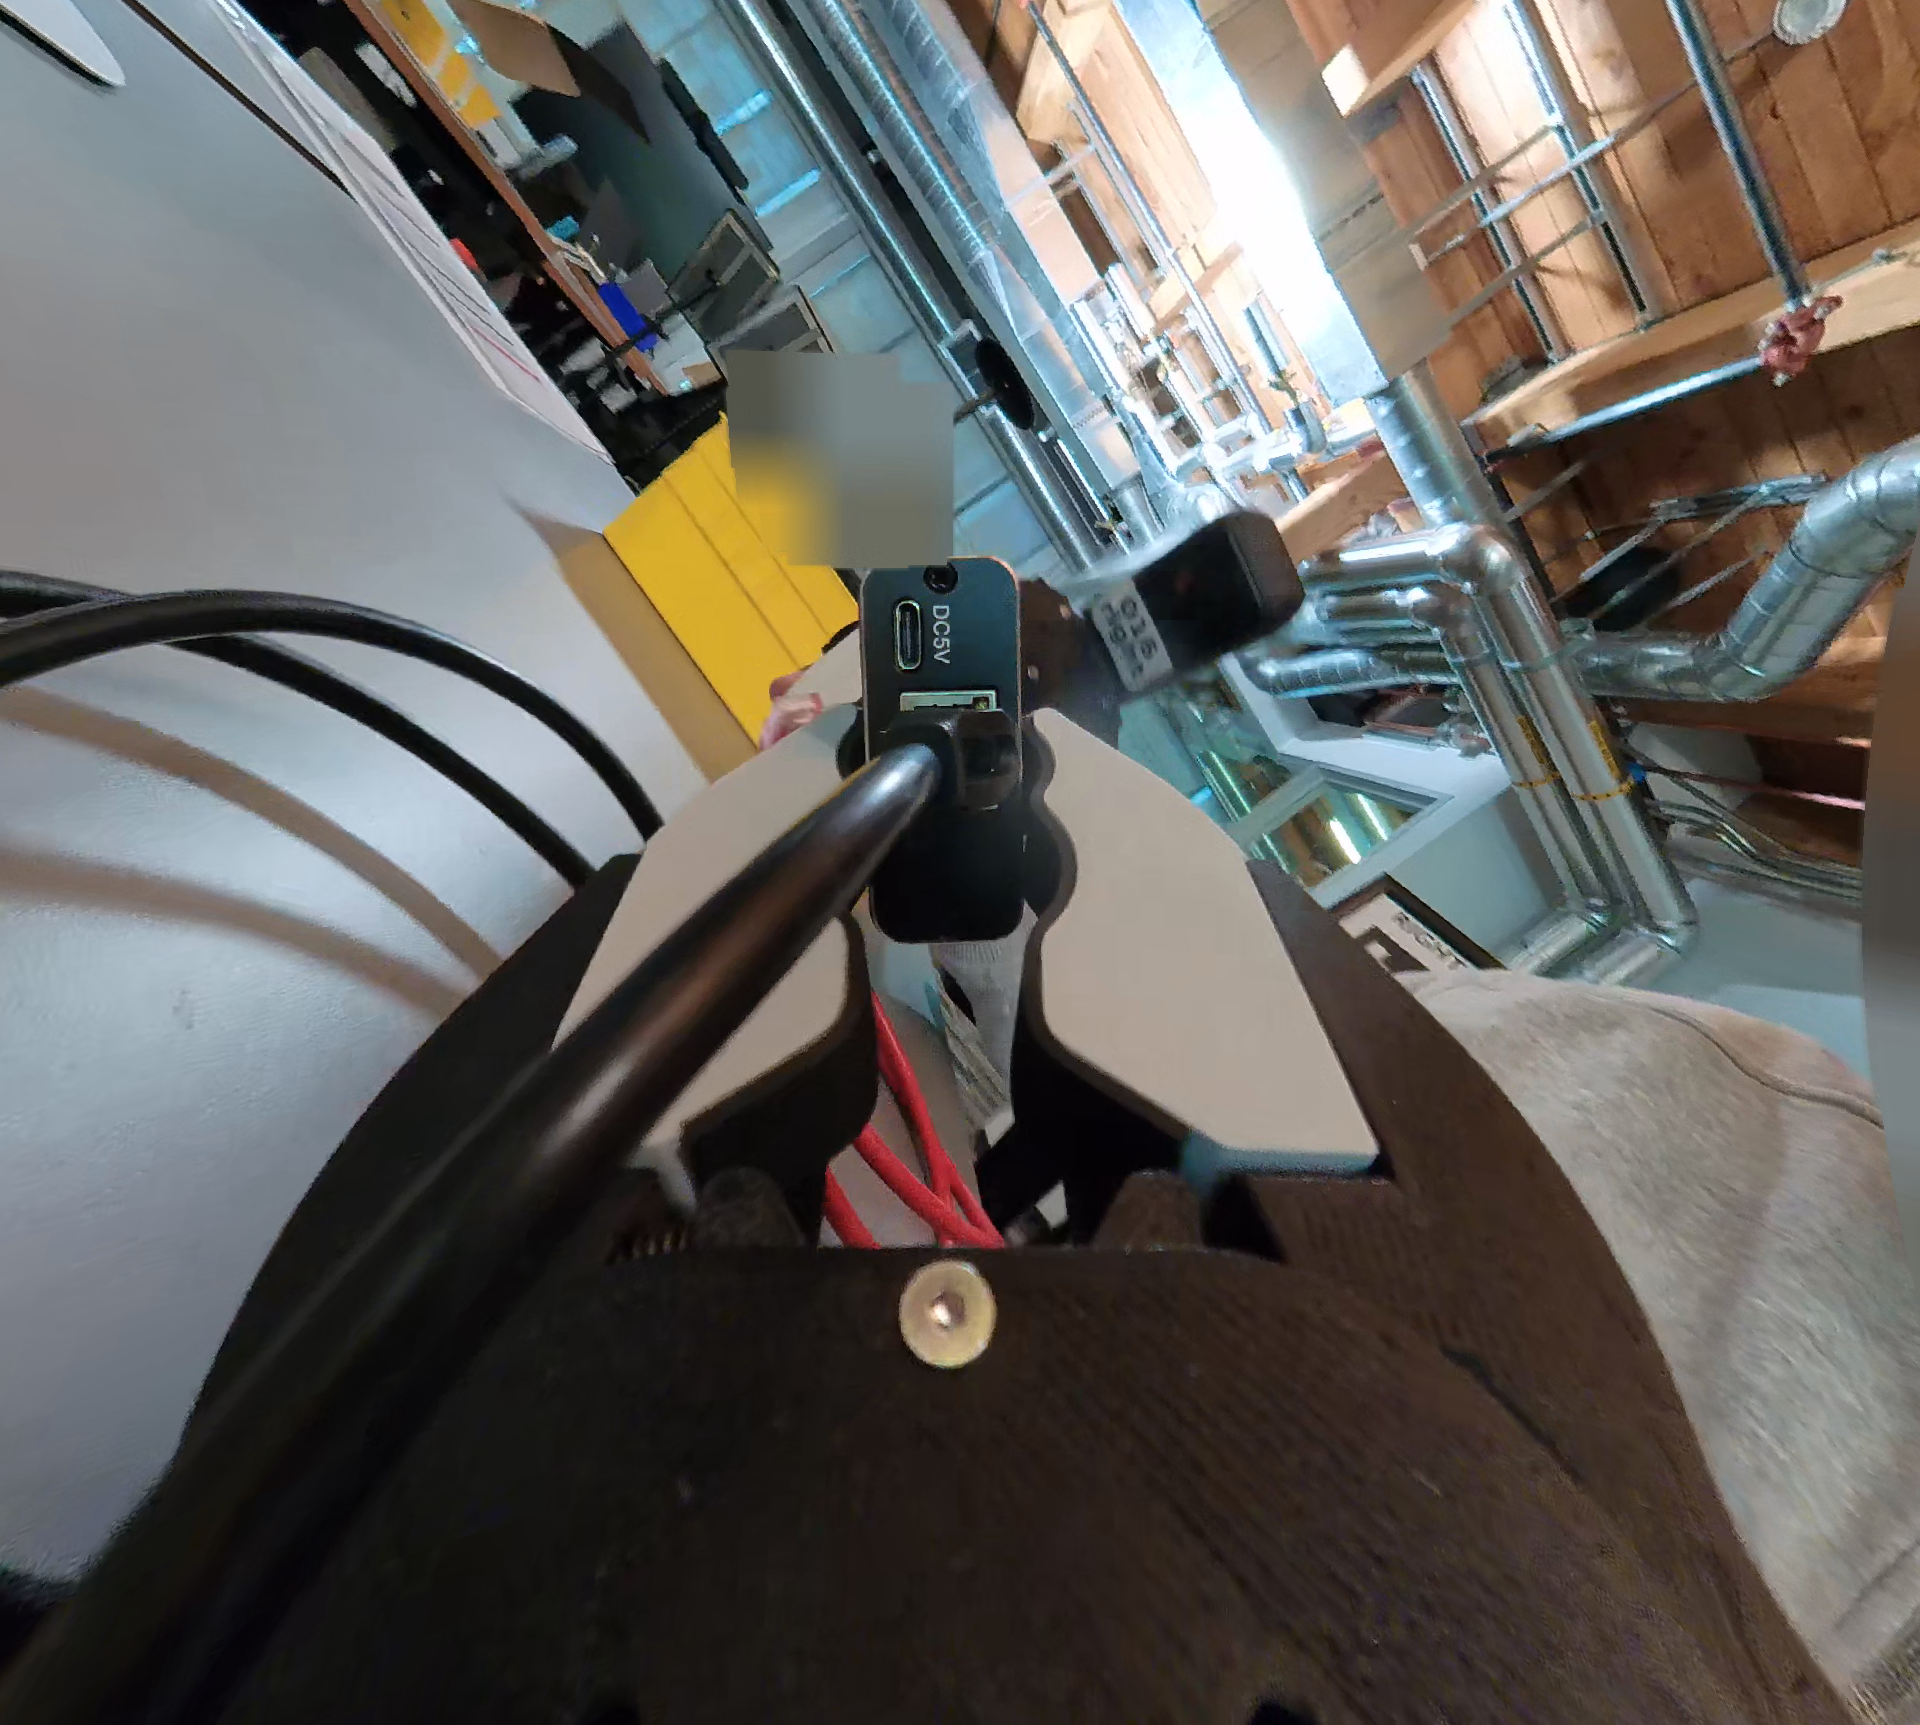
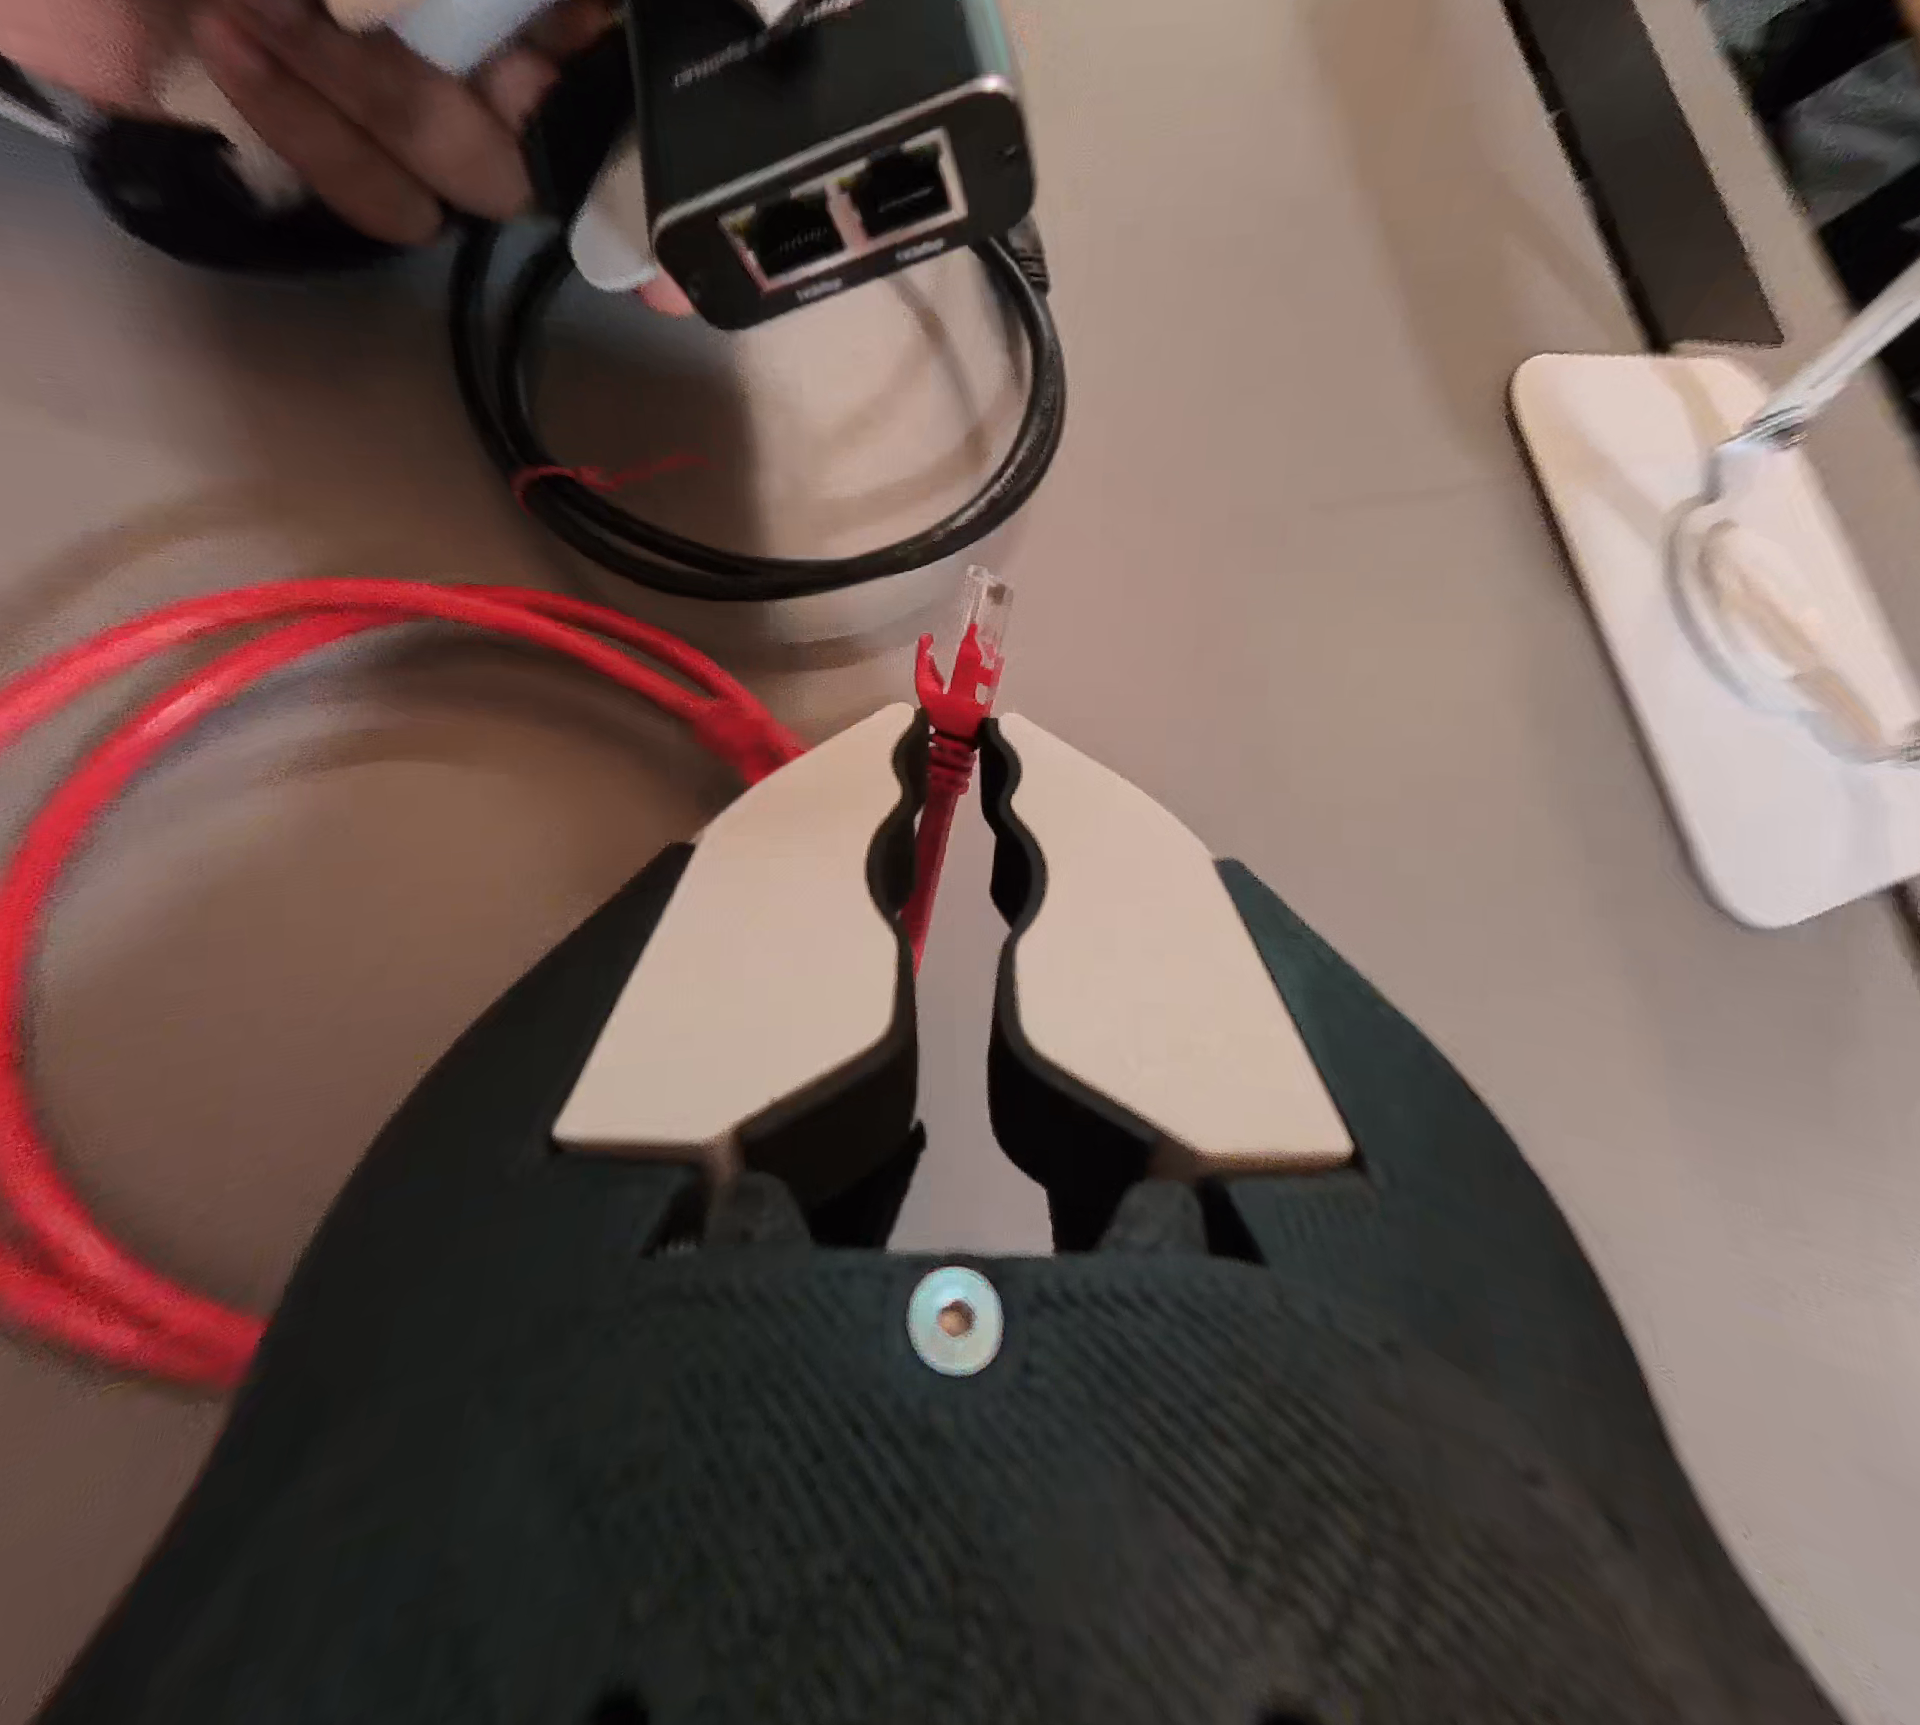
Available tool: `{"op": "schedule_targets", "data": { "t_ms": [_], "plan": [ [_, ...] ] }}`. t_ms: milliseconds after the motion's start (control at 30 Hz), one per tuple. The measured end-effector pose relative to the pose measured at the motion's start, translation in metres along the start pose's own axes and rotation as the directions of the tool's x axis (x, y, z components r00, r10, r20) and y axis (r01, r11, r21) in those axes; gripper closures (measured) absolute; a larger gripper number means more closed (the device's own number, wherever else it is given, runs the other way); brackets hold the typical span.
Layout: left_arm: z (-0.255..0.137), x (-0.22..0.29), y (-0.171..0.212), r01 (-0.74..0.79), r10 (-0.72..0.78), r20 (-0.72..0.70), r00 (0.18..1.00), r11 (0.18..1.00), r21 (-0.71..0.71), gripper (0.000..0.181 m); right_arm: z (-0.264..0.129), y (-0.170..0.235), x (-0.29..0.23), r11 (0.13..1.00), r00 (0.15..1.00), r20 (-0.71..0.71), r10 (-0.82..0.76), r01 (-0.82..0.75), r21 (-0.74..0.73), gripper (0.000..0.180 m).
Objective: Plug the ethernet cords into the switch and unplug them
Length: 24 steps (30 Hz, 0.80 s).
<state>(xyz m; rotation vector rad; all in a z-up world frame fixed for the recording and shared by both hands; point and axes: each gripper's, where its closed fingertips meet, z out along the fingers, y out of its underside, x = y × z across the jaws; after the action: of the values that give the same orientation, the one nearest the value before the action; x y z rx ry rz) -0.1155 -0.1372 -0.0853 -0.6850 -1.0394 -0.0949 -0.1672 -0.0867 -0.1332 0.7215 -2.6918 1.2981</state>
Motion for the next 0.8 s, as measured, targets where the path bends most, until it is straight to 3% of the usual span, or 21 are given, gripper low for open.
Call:
{"op": "schedule_targets", "data": {
  "t_ms": [33,133,267,400,500,800],
  "plan": [
    [0.001,0.002,0.003,0.004,-0.004,-0.017,1.000,1.000,-0.028,0.158,-0.005,-0.002,-0.008,0.997,0.994,0.083,0.073,-0.074,0.010,0.171],
    [0.004,0.005,0.009,-0.010,0.007,-0.040,0.999,0.997,-0.077,0.157,-0.020,-0.016,-0.033,0.963,0.912,0.330,0.244,-0.269,0.033,0.170],
    [0.005,0.009,0.015,-0.009,0.000,-0.071,0.997,0.993,-0.121,0.157,-0.027,-0.027,-0.049,0.920,0.799,0.505,0.326,-0.392,0.026,0.171],
    [0.007,0.013,0.022,-0.014,-0.003,-0.099,0.995,0.985,-0.175,0.157,-0.033,-0.032,-0.071,0.864,0.606,0.685,0.405,-0.499,-0.070,0.171],
    [0.009,0.015,0.032,-0.031,0.003,-0.115,0.993,0.970,-0.241,0.157,-0.033,-0.032,-0.083,0.836,0.497,0.748,0.439,-0.532,-0.137,0.170],
    [0.011,0.024,0.068,-0.123,0.059,-0.149,0.987,0.876,-0.466,0.157,-0.034,-0.027,-0.100,0.819,0.384,0.786,0.484,-0.515,-0.252,0.170]
  ]
}}
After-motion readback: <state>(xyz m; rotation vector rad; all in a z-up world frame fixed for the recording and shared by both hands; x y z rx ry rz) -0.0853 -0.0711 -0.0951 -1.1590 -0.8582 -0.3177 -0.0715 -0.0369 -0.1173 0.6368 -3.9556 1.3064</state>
